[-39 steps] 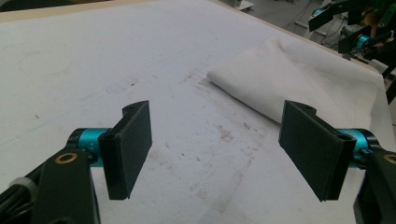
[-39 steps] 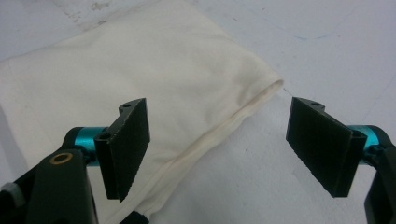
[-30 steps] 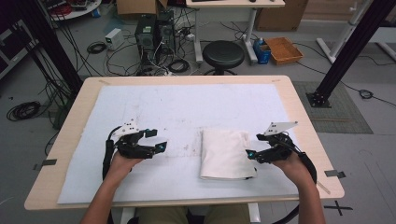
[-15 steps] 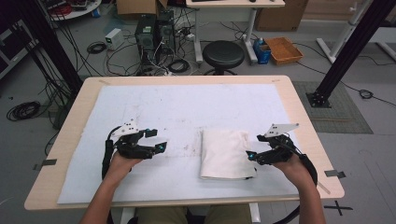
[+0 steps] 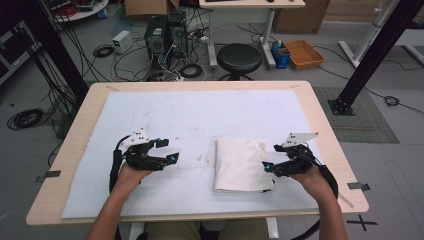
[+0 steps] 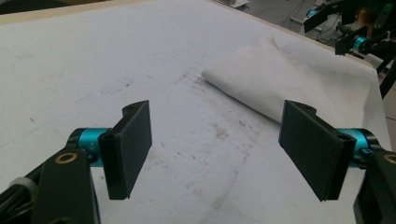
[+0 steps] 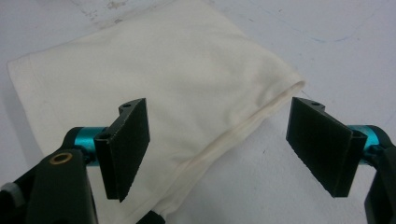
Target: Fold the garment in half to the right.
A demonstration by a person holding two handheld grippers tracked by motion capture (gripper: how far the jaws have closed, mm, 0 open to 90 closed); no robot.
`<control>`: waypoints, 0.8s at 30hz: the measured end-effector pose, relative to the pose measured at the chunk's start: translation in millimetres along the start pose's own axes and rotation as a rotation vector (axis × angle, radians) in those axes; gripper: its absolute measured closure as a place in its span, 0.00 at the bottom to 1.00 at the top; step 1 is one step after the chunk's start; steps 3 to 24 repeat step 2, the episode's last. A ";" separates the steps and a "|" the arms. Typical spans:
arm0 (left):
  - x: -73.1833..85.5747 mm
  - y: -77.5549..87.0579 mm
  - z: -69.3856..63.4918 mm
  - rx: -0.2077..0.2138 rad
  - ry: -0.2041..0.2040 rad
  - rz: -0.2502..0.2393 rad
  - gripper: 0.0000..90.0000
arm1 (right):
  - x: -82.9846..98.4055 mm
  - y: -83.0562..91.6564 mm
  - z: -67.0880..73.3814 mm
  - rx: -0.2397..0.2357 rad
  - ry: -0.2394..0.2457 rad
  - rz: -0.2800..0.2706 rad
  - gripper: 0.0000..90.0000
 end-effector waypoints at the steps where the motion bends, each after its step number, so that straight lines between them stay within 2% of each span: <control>1: 0.2 0.0 0.1 0.000 0.002 0.001 0.29 | -0.1 -0.2 -0.3 0.001 0.003 -0.002 0.24; 24: 0.4 0.0 0.3 -0.001 0.002 0.001 0.29 | -0.2 -0.3 -0.4 0.000 0.002 -0.003 0.24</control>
Point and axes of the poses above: each handheld gripper's, and its own axes: y roughly backward along the jaws, x roughly out of its underside, z roughly to its left, the point moved 3 cm from there along -y, roughly forward along the jaws, and after that the axes turned 11 degrees about y, right-handed, at the moved point
